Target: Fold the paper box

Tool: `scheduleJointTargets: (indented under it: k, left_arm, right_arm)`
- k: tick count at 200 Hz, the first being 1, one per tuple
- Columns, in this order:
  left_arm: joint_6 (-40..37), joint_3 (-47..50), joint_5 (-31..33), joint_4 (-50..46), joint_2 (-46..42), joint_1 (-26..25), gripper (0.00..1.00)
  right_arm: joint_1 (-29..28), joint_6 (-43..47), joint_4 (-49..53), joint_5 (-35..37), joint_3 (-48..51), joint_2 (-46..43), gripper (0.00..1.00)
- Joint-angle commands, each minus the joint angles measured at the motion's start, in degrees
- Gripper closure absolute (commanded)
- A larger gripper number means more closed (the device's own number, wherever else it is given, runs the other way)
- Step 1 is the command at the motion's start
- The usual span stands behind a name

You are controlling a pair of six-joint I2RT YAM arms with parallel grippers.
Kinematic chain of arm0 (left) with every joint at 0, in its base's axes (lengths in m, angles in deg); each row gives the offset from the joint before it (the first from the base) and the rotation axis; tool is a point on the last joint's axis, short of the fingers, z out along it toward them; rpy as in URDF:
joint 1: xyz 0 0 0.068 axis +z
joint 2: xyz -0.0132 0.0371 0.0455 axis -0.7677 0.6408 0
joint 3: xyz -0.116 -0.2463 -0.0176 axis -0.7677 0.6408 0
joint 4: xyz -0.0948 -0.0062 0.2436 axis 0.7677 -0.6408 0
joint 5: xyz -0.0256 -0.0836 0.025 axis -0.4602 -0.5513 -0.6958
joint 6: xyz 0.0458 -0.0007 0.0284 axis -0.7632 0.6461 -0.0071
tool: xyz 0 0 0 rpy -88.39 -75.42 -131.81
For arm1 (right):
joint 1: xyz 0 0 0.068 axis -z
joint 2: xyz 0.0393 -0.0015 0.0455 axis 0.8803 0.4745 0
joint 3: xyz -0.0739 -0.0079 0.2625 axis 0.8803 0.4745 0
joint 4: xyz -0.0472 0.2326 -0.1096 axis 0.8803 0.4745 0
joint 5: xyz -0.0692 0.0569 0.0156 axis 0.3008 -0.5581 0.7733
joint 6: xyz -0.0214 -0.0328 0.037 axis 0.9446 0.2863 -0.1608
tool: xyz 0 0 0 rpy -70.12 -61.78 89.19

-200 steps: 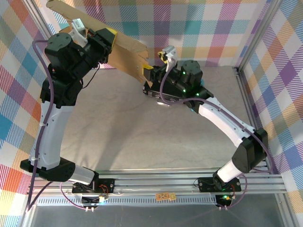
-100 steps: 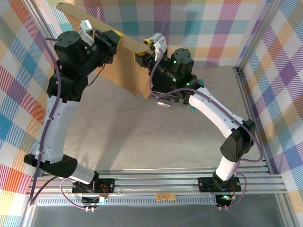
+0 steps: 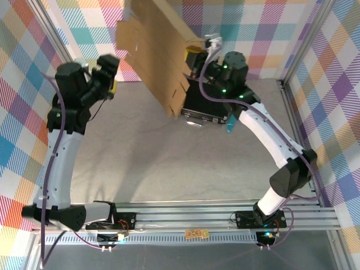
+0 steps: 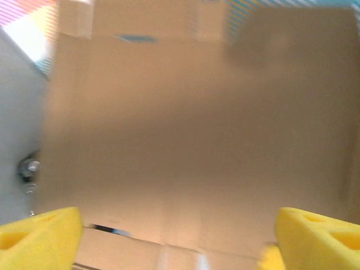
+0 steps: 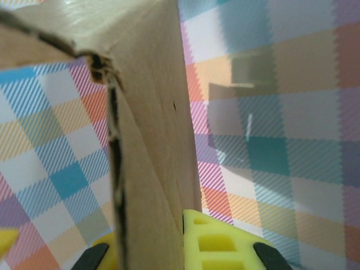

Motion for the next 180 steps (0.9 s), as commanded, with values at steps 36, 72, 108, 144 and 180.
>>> scheduleJointTargets:
  k: [36,72,108,144,180]
  left_arm:
    - [0.32,22.67,-12.38,25.6,2.51,1.54,0.19]
    - [-0.55,25.57,-17.52,44.98,11.36,-3.93,0.15]
    - [4.78,29.17,-17.87,61.16,20.25,-9.26,0.13]
    - [9.39,34.91,-15.16,83.49,25.92,-11.63,0.11]
    - [13.18,35.97,-12.36,97.32,32.63,-13.18,0.09]
  right_arm:
    - [4.65,-12.37,7.03,-0.98,1.6,-10.18,1.0]
    - [7.19,-18.95,10.64,-1.93,1.52,-12.52,1.0]
    - [7.62,-22.79,12.77,-2.58,0.7,-13.56,1.0]
    - [8.42,-28.08,16.63,-3.13,-1.36,-13.81,1.0]
    - [9.58,-34.78,20.03,-4.7,-4.45,-12.87,1.0]
